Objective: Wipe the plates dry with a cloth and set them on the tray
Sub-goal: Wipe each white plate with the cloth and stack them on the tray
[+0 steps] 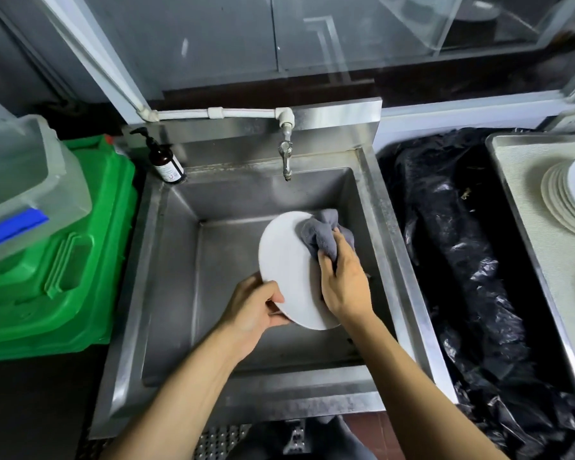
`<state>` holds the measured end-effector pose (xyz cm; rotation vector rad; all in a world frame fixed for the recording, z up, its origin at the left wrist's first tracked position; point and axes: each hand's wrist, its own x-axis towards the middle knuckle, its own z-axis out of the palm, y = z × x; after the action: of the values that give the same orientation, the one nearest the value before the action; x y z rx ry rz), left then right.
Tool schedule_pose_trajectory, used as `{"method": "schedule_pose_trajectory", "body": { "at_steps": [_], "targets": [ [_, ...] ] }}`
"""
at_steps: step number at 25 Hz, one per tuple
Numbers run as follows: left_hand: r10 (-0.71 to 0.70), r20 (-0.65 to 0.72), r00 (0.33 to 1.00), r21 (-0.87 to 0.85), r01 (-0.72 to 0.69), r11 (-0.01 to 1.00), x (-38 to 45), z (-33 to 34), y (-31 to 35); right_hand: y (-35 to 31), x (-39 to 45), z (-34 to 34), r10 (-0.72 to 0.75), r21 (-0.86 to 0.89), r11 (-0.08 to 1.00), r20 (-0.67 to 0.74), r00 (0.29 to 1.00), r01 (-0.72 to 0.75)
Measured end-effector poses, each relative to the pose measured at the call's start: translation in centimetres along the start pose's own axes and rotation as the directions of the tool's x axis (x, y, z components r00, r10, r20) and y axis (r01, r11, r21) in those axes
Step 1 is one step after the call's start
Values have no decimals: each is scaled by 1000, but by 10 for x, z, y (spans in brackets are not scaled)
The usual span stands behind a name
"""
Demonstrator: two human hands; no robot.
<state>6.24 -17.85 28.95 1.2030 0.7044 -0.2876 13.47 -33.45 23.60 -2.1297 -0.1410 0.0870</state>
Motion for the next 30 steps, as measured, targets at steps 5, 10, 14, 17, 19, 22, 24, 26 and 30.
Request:
{"method": "schedule_pose_trajectory", "body": {
  "at_steps": [5,10,14,17,19,22,24,26,30],
  "targets": [
    [26,82,996,66,-32,997,-12,-10,11,-42,-12,17,-251,197,956,158,955,219],
    [48,121,991,28,-51,998,-20,-26,20,-46,1,11,-213,78,975,37,976,209],
    [58,143,988,96,-72,993,-21,-33,30,-56,-2,19,-162,135,977,-19,987,163],
    [87,117,989,95,-98,991,-18,-35,38,-65,-17,39,-310,257,925,84,947,280],
    [92,114,989,111,-105,988,-20,-34,41,-65,-11,38,-269,272,931,61,961,243],
    [93,129,987,119,-109,987,-22,-31,45,-76,-6,37,-87,420,905,49,995,58],
    [110,105,988,139,-124,982,-18,-30,50,-90,-13,40,-71,549,836,104,992,3],
    [131,75,988,153,-142,978,-14,-32,56,-99,-23,41,-37,604,793,175,984,-78],
    [148,36,988,119,-151,981,-7,-37,61,-96,-31,29,36,643,731,298,954,-228]
  ]
}}
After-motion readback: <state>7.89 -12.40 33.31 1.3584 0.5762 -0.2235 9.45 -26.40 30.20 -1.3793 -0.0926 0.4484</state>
